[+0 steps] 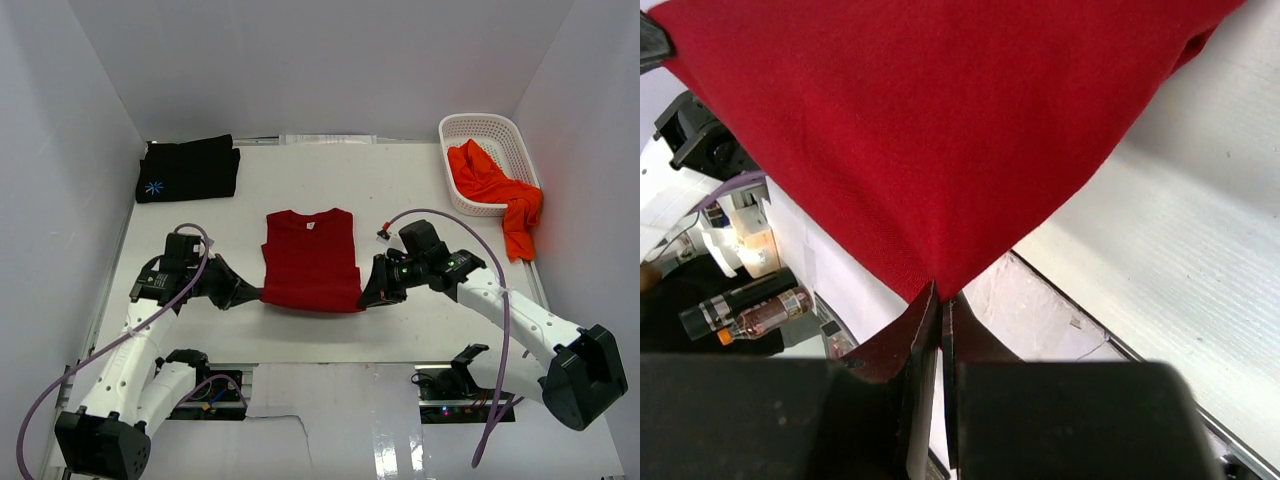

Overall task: Fold and stack the t-shirts
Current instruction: Fold the long partially folded tshirt into a neat square

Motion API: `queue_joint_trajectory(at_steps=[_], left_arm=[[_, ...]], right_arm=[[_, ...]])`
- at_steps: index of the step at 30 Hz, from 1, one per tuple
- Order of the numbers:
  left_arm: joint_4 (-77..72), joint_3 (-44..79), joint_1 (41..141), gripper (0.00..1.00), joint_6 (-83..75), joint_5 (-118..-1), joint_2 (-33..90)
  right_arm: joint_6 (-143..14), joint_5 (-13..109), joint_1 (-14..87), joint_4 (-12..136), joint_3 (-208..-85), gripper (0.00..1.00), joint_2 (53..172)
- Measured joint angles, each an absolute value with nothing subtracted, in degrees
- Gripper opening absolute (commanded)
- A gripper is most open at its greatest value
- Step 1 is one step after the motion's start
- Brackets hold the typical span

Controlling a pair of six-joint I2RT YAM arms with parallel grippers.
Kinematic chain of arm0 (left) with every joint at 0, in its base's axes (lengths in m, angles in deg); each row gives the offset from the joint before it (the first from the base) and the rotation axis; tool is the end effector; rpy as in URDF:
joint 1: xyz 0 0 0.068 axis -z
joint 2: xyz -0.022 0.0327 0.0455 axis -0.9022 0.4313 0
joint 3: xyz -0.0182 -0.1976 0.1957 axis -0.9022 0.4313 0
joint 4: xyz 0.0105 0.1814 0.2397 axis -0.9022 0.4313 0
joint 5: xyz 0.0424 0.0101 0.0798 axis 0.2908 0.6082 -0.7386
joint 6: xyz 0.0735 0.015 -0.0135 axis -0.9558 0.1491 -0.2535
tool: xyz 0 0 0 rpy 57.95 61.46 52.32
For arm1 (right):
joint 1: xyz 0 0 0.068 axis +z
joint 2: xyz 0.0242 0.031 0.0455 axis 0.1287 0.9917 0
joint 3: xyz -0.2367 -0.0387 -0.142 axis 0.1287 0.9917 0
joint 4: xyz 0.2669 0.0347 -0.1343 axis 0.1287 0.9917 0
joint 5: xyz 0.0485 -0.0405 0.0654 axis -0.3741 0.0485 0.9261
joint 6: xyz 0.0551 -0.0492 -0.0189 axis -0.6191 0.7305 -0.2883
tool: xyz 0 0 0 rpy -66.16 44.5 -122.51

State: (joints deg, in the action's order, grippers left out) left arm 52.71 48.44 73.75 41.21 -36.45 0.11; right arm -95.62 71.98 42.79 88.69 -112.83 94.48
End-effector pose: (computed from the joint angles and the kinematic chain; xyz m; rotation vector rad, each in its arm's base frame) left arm 0.1841 -0.0643 0.2316 -0.9183 2.6358 -1.0795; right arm 0.2018 0.1849 0.2120 -0.2270 2.6274 1.1979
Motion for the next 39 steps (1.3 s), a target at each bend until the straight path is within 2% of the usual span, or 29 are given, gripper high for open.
queue_joint_trajectory(at_steps=[17, 32, 39], left_arm=[[51.23, 32.9, 73.73, 0.0, 40.71, -40.14, 13.27], [46.11, 18.41, 72.48, 0.0, 38.56, -43.35, 31.14], [40.14, 16.05, 71.32, 0.0, 38.34, -43.55, 41.24]], right_arm=[[-91.66, 71.17, 39.95, 92.54, -129.86, 0.08, 105.02], [-85.17, 71.32, 35.66, 98.07, -152.81, 0.08, 124.67], [-82.26, 72.02, 32.1, 98.4, -159.26, 0.08, 134.68]])
